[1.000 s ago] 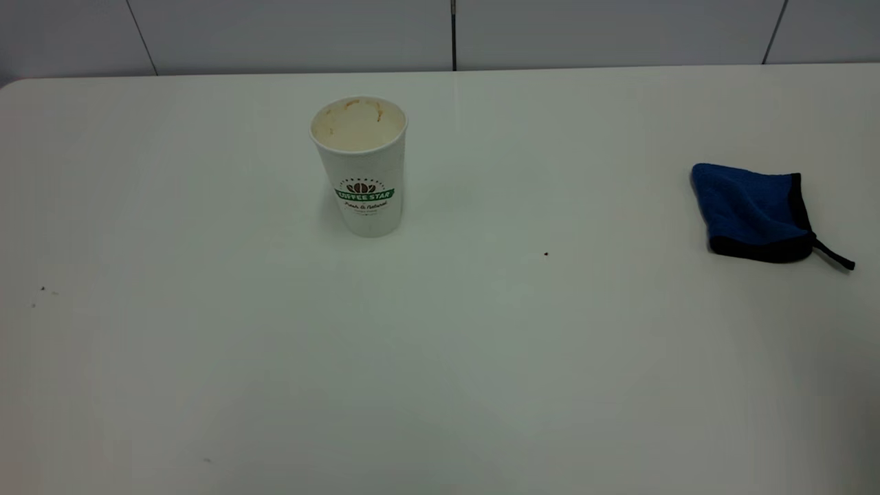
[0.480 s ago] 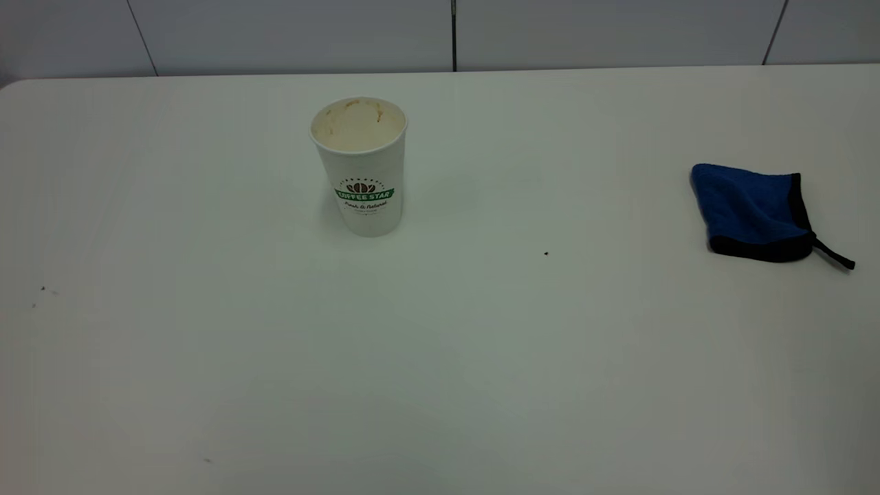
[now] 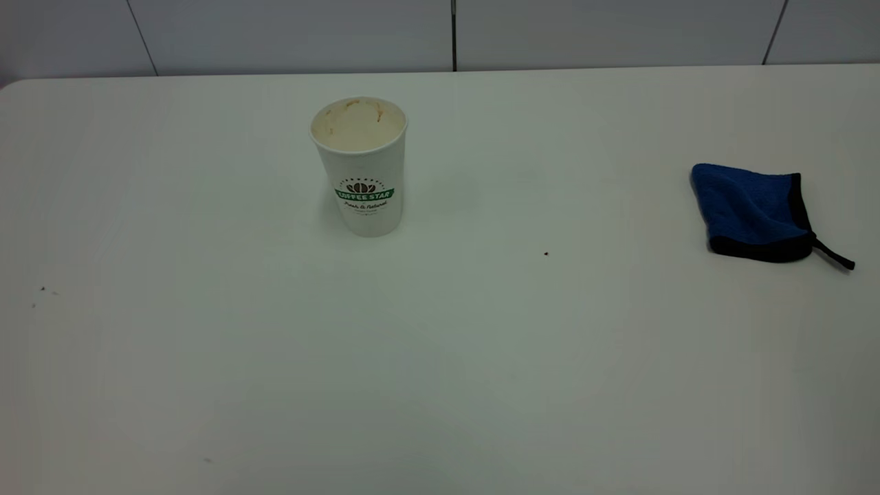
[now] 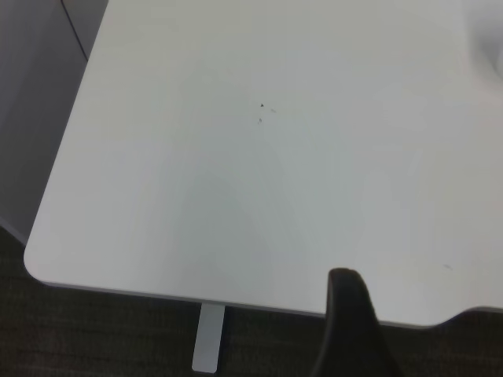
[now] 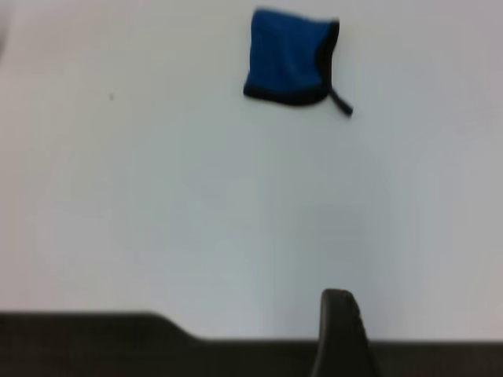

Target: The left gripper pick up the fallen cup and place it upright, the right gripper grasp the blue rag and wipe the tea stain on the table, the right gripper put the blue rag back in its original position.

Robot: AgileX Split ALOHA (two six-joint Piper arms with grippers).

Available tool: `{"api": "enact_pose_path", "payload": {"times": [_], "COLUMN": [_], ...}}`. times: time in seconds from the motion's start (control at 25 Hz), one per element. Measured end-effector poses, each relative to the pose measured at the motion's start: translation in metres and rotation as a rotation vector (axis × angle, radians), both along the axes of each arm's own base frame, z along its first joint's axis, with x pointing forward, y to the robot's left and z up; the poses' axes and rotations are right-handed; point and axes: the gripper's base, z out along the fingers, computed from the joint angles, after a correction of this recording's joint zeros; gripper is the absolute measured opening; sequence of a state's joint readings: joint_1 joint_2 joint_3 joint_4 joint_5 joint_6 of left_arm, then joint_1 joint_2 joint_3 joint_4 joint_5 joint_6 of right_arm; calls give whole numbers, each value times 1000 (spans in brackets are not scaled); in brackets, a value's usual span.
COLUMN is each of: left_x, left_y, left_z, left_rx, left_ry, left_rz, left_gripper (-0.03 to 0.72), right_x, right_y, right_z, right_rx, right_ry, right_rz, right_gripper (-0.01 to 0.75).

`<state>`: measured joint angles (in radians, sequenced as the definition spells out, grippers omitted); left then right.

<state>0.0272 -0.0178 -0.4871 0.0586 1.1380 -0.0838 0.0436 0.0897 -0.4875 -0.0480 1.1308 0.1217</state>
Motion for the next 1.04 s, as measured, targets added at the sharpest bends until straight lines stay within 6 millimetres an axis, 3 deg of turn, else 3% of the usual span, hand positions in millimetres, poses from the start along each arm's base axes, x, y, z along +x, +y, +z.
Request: {"api": "enact_pose_path", "payload": {"times": [0.16,0.6,1.04], "left_x": [0,0,0], "left_y": [0,0,0], "left_z": [0,0,0], "left_rx": [0,0,1], "left_ry": [0,0,0], "left_rz": [0,0,-1], "left_gripper": [499,499,499], "right_x": [-16,-16,-16], "right_y": [-1,-1,-1], "right_z": [-1,-1,-1], "right_rx": [6,6,6], "right_ry": [-96,-94,-94], "right_rz": [-3,-12,-14], "right_gripper": [532,532,485]}}
